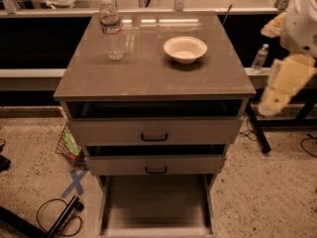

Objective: Place water bottle into bottom drawer

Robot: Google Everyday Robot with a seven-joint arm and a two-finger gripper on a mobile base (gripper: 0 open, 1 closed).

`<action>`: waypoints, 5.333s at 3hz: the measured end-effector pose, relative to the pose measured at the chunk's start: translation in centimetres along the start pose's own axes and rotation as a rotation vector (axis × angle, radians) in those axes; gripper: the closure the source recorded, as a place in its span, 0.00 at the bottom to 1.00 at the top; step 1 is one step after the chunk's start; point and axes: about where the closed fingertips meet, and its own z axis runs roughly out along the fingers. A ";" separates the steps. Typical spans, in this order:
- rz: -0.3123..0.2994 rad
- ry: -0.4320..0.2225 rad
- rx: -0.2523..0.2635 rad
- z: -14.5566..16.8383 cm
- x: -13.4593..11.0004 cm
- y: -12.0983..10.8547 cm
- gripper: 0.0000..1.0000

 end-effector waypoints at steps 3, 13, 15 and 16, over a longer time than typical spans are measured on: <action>-0.061 -0.568 0.128 6.8 -9.6 -14.2 0.00; 0.162 -1.066 0.064 16.7 -28.7 -24.2 0.00; 0.185 -1.184 -0.102 20.6 -34.7 -22.4 0.00; 0.173 -1.135 -0.081 21.6 -36.3 -22.4 0.18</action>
Offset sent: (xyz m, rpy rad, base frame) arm 0.2137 0.0766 0.0107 0.5747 -0.3067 0.2045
